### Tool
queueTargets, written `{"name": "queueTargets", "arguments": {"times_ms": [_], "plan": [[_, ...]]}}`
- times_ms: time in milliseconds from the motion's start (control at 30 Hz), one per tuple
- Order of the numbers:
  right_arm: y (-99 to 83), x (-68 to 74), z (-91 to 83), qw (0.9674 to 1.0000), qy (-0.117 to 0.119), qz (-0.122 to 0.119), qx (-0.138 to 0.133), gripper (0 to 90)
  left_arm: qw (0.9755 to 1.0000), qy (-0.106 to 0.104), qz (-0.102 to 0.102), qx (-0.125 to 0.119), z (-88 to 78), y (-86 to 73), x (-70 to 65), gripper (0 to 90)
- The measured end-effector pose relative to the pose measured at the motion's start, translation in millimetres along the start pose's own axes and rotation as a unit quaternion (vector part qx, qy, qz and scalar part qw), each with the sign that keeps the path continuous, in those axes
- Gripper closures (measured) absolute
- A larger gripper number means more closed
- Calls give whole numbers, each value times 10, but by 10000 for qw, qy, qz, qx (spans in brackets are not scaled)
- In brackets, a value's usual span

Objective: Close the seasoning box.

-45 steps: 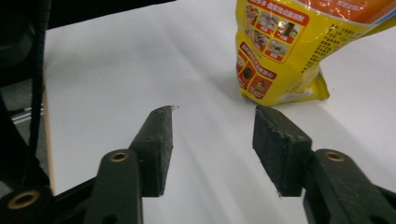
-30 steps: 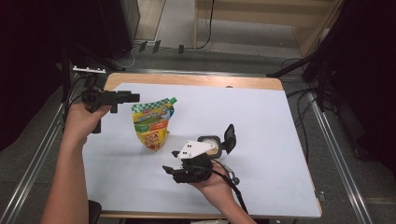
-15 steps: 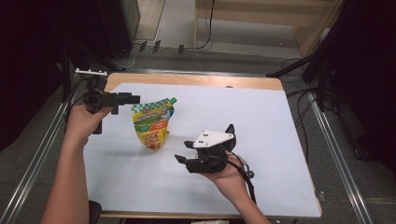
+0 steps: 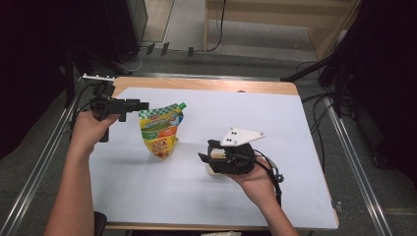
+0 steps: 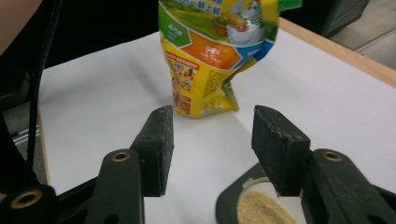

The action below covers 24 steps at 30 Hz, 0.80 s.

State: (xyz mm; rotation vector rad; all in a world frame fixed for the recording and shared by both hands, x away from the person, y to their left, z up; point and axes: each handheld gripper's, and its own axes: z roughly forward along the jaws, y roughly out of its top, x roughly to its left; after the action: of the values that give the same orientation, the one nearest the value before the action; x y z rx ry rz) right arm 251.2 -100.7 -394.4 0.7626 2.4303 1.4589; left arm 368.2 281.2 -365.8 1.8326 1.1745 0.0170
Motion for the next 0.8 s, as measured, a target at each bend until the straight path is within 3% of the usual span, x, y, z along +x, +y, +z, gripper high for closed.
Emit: {"name": "queueTargets", "arguments": {"times_ms": [233, 433, 567, 800], "plan": [[13, -137, -155, 9999, -94, 98, -78, 509, 10000, -6, -13, 84, 27, -9, 3, 368], [13, -199, -230, 9997, -226, 0, 56, 576, 9999, -2, 20, 142, 45, -13, -2, 366], [3, -252, -296, 9993, -371, 3, 54, 668, 10000, -78, 32, 47, 18, -10, -5, 366], [-29, -396, -441, 9982, -510, 305, -61, 813, 9999, -68, 49, 86, 29, -14, -3, 366]]}}
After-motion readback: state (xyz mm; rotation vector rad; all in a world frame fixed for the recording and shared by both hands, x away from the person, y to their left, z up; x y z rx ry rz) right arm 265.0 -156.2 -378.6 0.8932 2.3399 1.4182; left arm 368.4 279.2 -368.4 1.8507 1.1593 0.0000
